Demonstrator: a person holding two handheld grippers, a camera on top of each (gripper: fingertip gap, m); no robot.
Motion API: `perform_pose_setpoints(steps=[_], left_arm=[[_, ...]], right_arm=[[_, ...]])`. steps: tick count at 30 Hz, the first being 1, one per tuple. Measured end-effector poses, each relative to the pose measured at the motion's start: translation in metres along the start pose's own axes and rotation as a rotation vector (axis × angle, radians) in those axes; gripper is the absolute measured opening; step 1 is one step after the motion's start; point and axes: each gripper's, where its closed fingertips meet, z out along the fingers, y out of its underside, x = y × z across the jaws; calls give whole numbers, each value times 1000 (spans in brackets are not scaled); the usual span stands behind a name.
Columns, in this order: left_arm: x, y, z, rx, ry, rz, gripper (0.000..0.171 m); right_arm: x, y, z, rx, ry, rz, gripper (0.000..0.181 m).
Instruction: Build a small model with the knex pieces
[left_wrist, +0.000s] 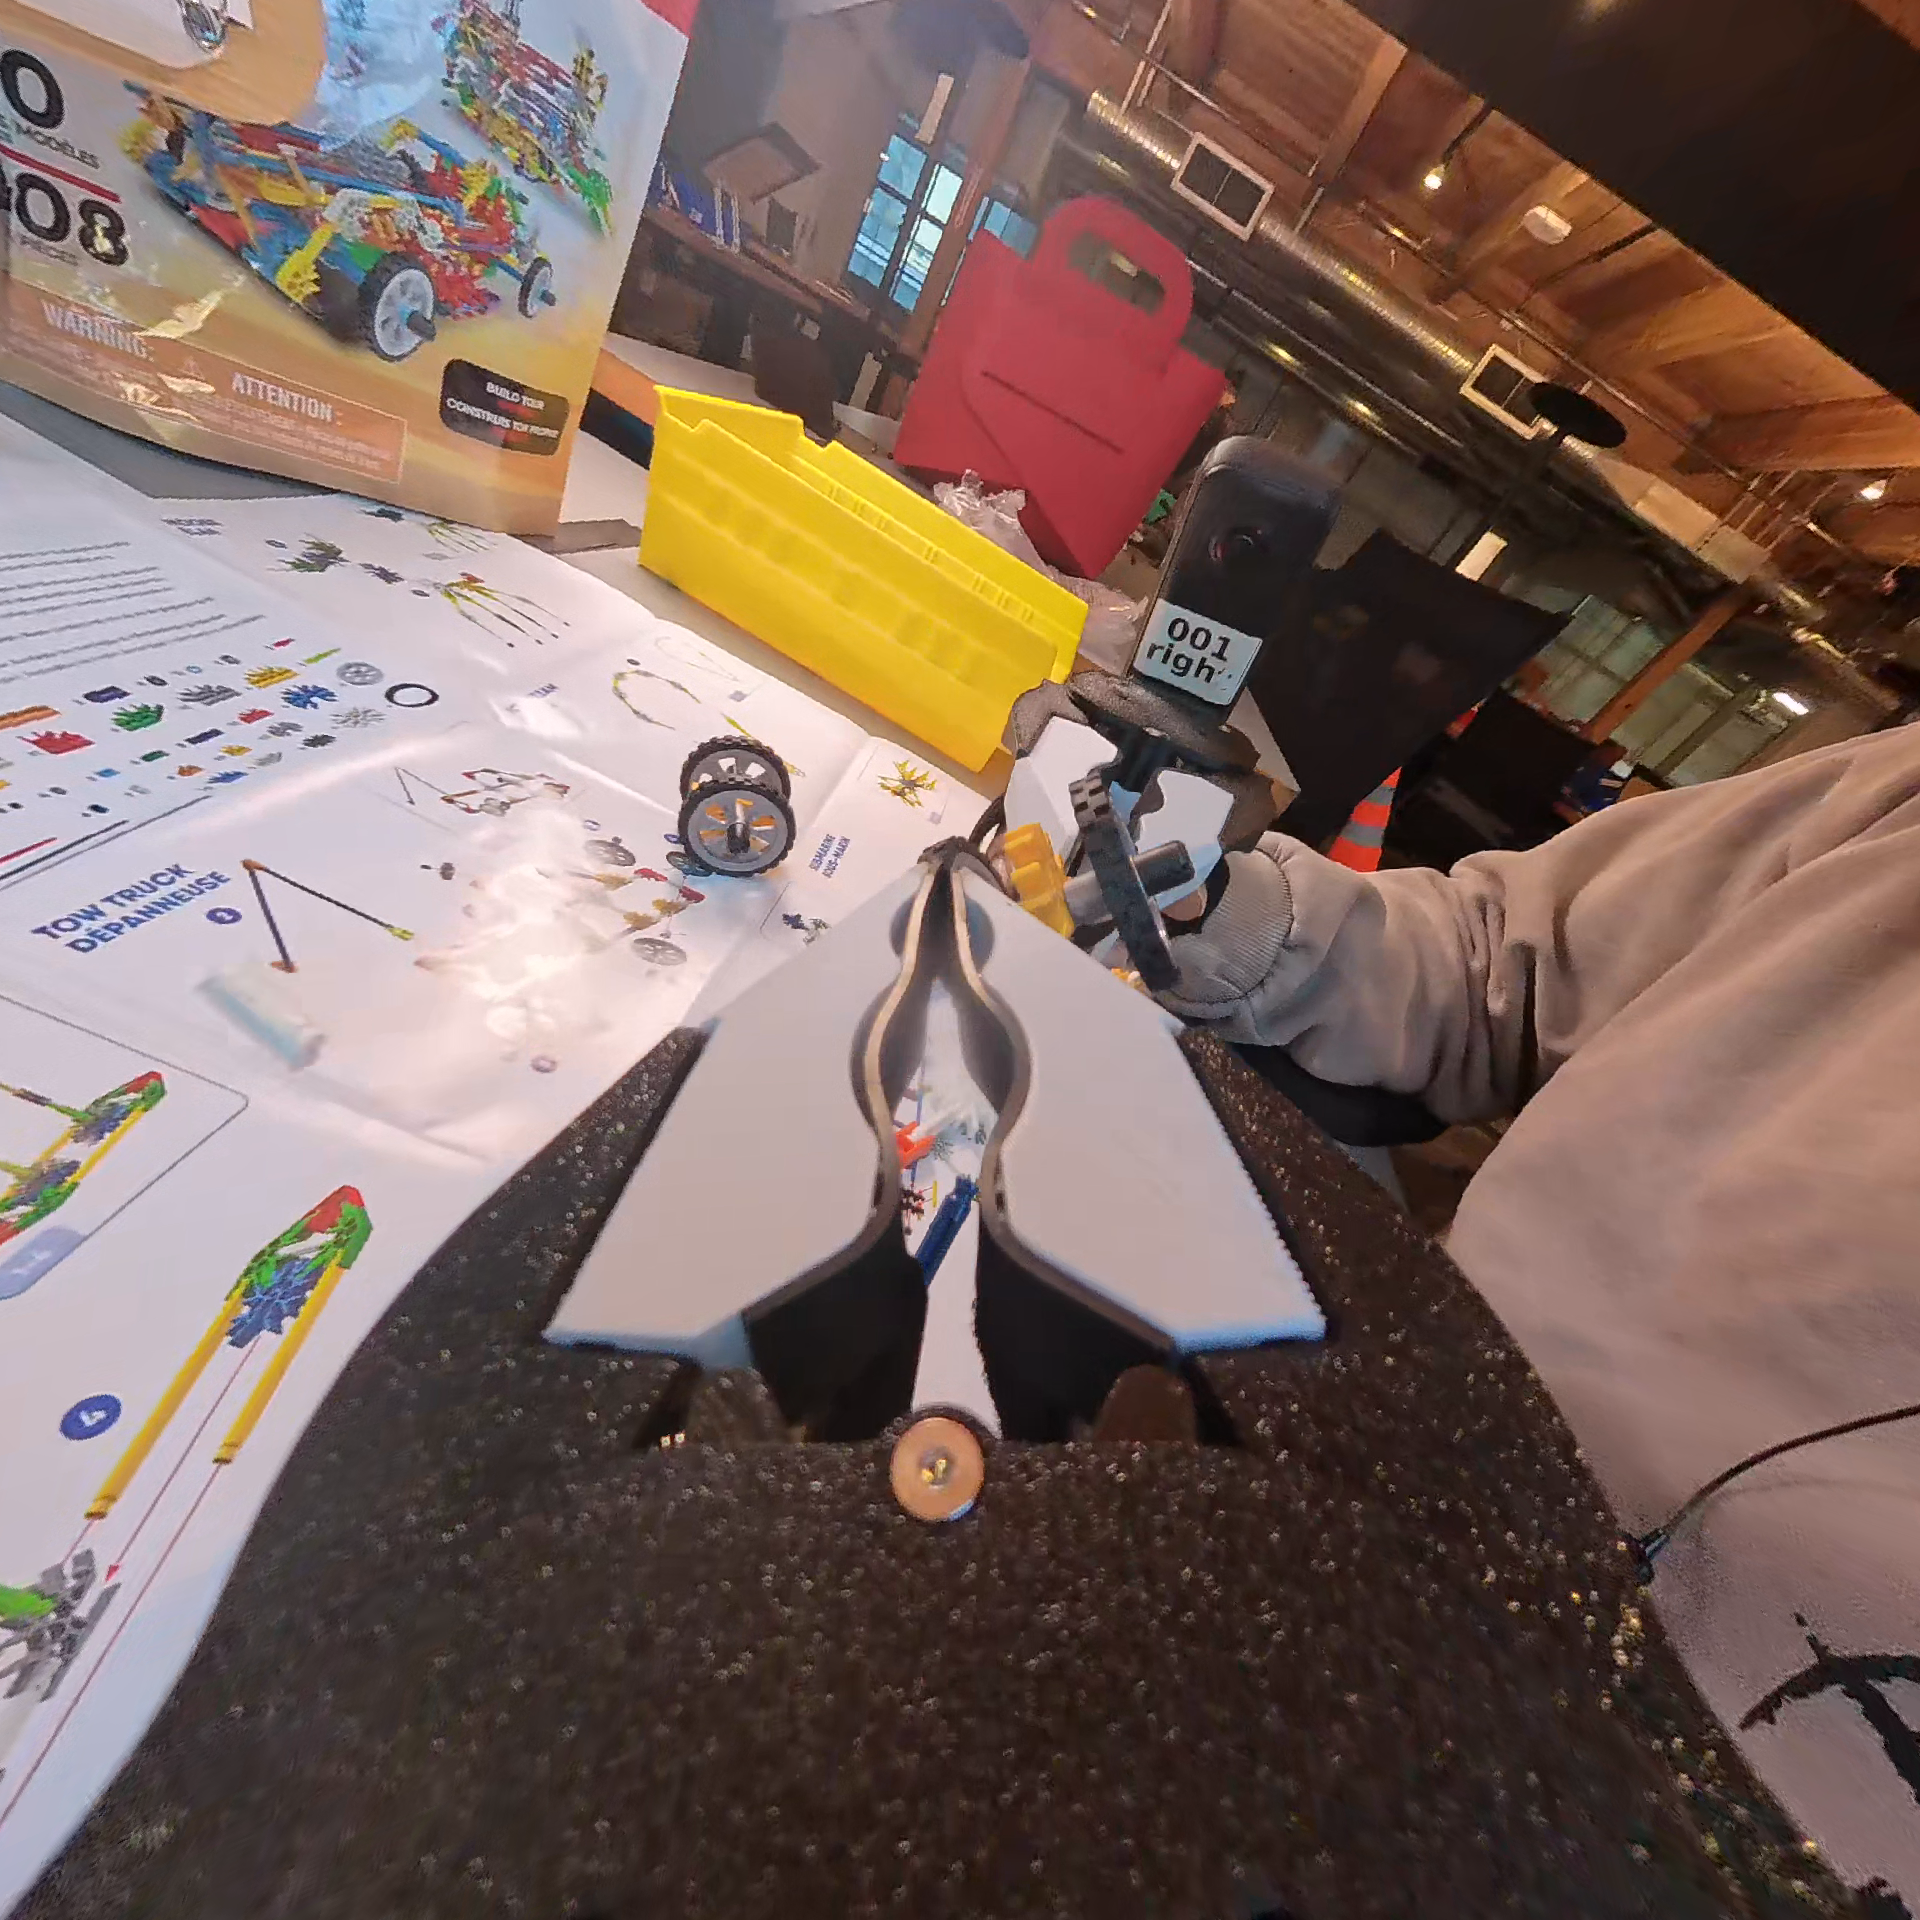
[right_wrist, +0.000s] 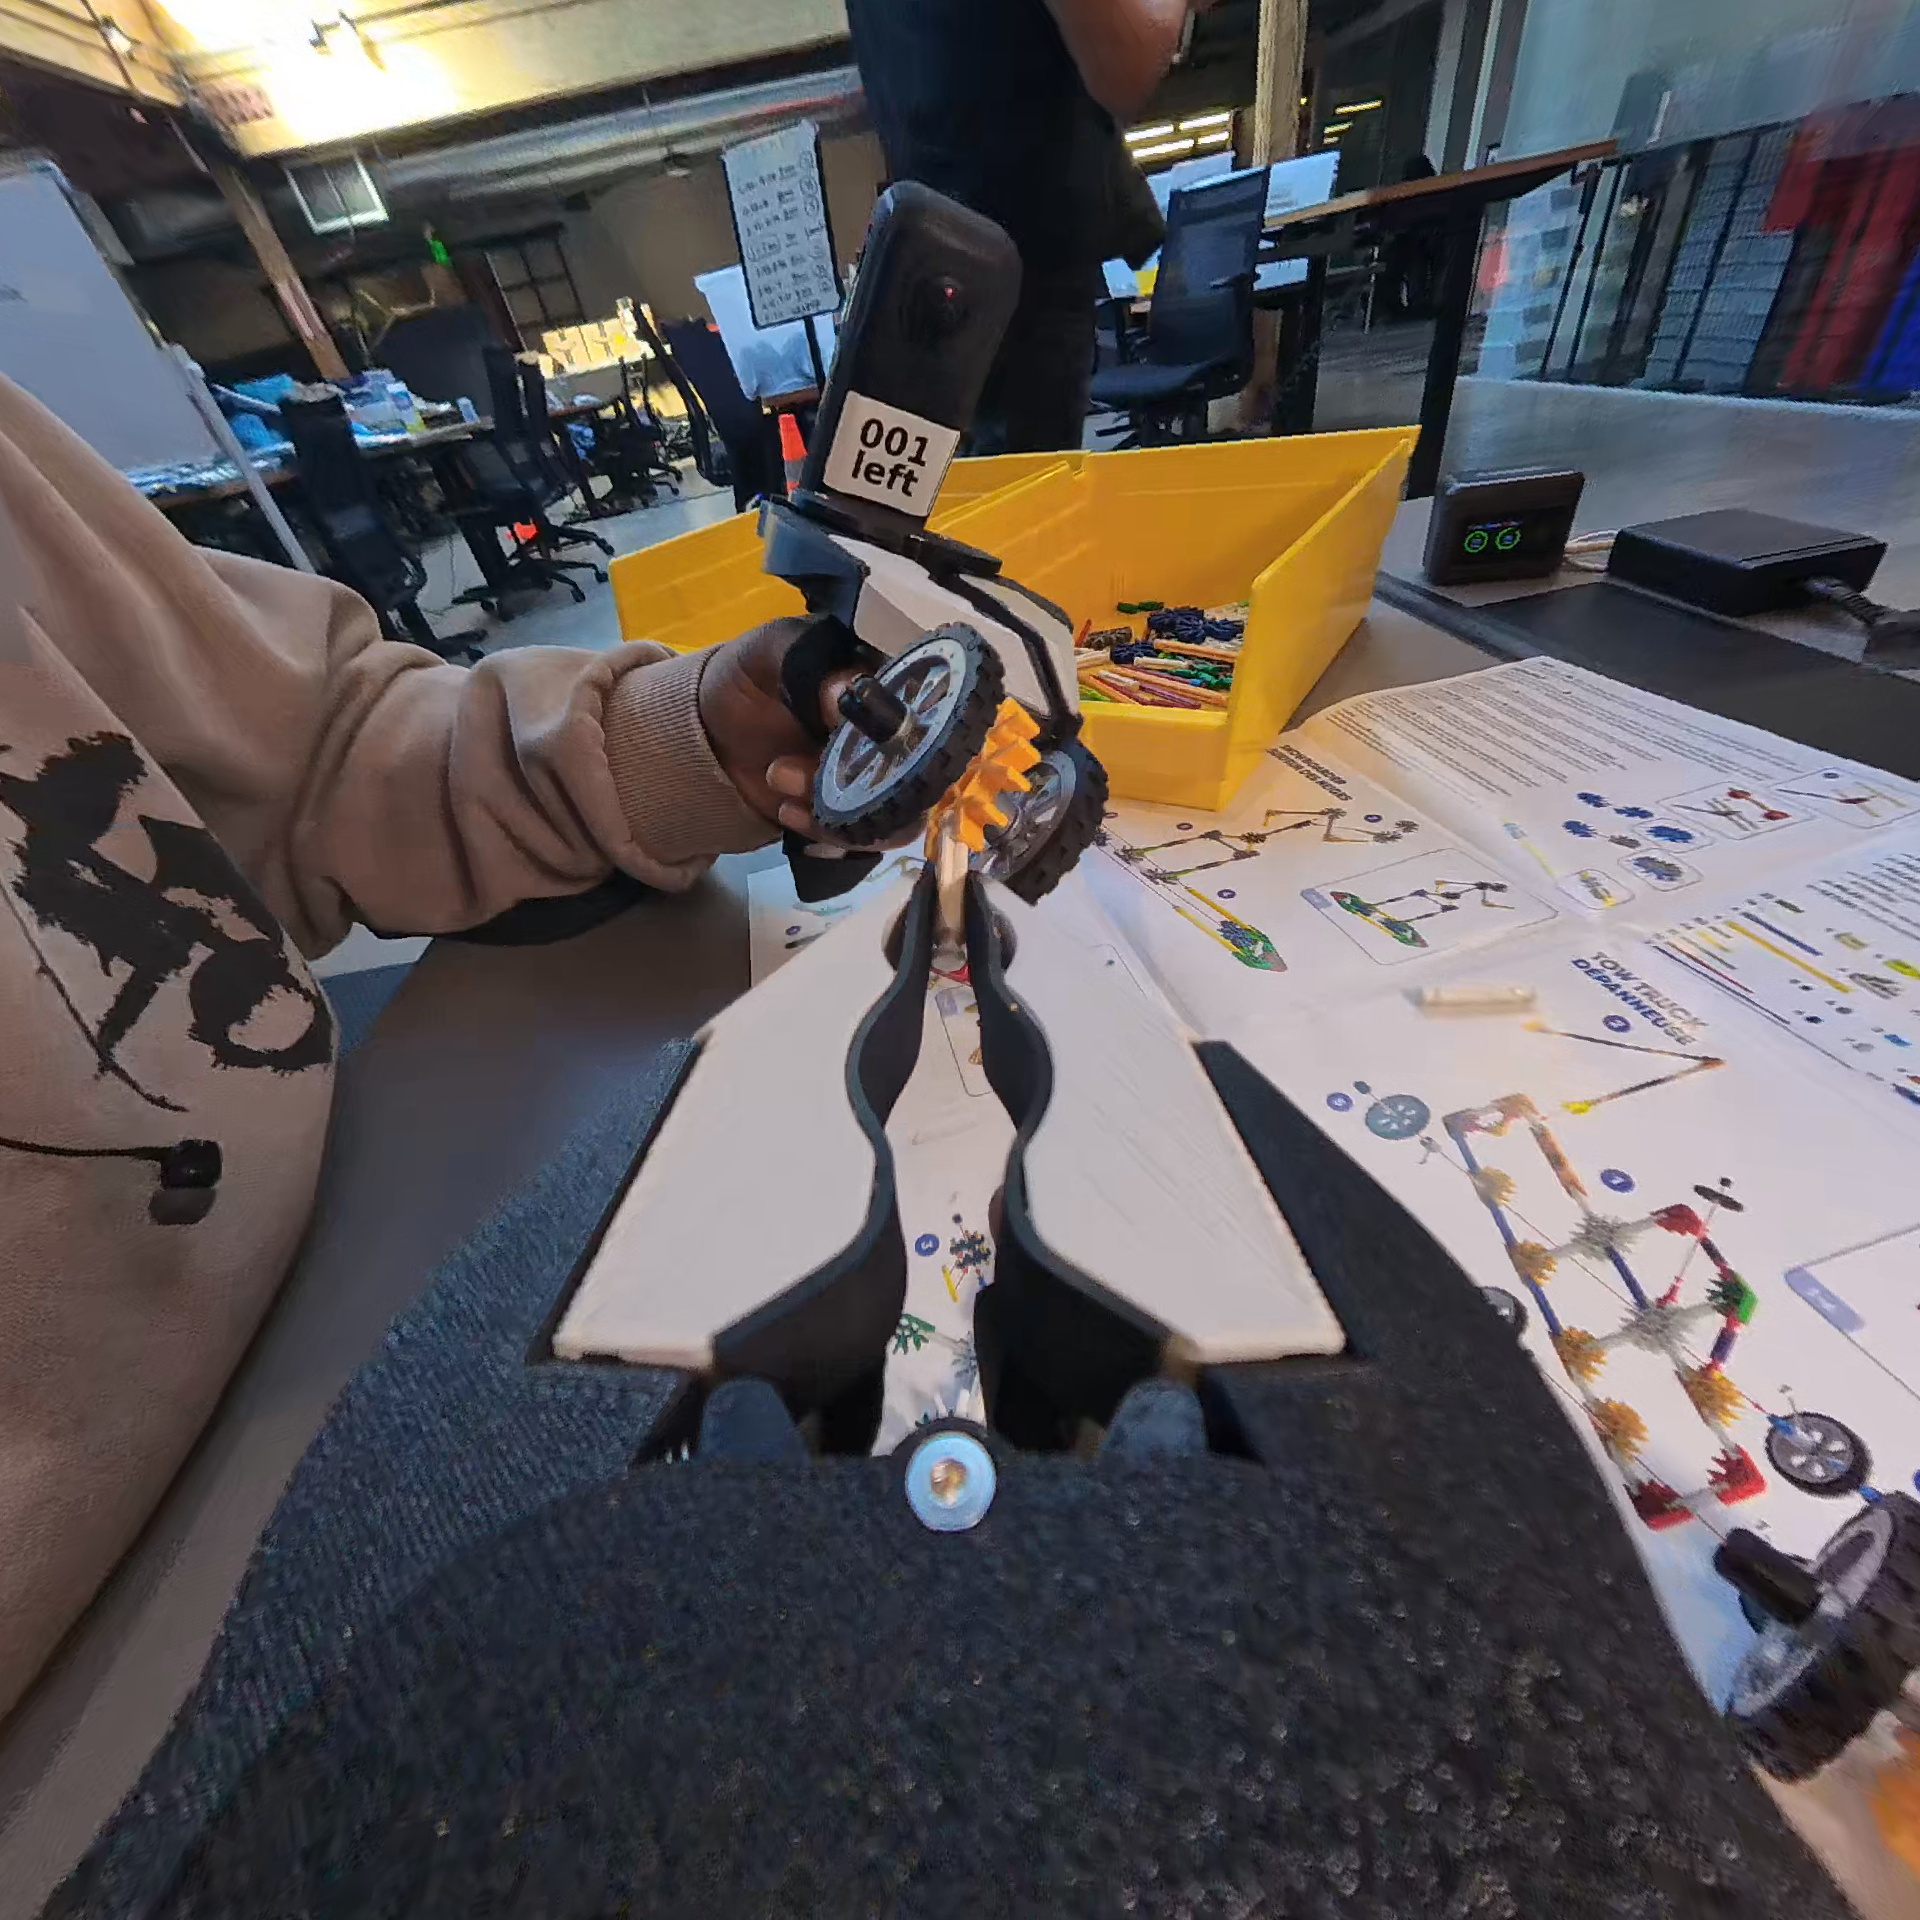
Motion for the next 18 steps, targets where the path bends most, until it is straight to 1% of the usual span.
perform_pose_setpoints(steps=[3, 7, 12, 15, 18], left_arm=[[-3, 1, -1, -3, -23, 37, 0], [-8, 4, -4, -3, -34, 13, 0], [-10, 1, -10, 25, -31, 11, 0], [-1, -4, -10, 57, 5, 24, 32], [6, -5, -3, 60, 27, 24, 69]], right_arm=[[7, -2, -4, 13, 32, 4, 3], [13, -4, -11, 17, 62, -7, 3], [17, -12, -20, 83, 61, 33, 3], [20, -13, -22, 94, 82, 16, 3], [17, -12, -19, 65, 122, -119, 3]])
